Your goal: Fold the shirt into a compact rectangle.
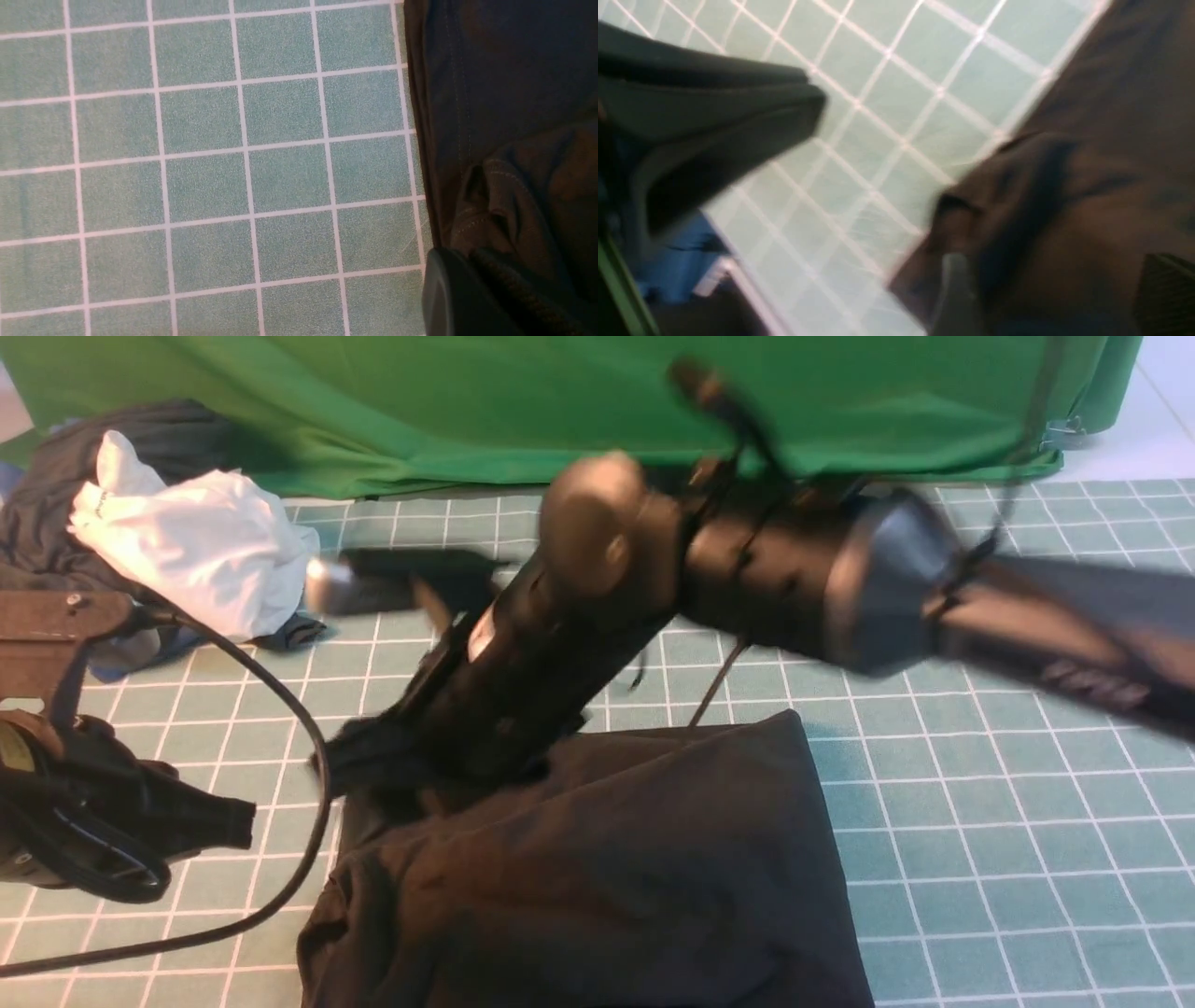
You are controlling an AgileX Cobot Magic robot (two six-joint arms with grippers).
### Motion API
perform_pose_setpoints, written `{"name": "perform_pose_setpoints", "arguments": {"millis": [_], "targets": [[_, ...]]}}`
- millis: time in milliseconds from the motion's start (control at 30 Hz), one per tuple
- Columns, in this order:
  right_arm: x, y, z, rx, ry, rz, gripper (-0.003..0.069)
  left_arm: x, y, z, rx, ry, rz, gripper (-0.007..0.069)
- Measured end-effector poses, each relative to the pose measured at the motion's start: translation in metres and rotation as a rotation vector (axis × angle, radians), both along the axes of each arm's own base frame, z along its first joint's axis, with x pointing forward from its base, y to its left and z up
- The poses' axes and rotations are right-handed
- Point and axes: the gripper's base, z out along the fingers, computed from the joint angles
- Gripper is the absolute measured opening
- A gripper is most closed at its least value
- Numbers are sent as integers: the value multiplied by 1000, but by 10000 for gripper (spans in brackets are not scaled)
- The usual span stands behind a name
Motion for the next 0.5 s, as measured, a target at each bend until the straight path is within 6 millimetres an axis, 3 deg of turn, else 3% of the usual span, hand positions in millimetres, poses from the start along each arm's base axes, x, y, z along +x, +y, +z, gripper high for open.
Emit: {"name": "perform_pose_setpoints", "arguments": {"millis": [100,133,167,200,367,500], "targets": [[11,-34,16,-183,-112,41,206,-1,-9,2,-99,-12,-24,6],[12,-36,15,-198,-113,42,190,-1,-9,3,-107,-13,-28,6],[17,-50,17,-290,-135,46,104,1,-15,4,-157,-24,-54,6],[20,-60,19,-347,-146,45,71,2,-19,4,-202,-30,-77,6],[24,-92,27,-435,-162,13,28,16,-39,-7,-339,9,-165,6],[13,-115,26,-467,-135,3,24,26,-63,-36,-329,153,-237,6]]}}
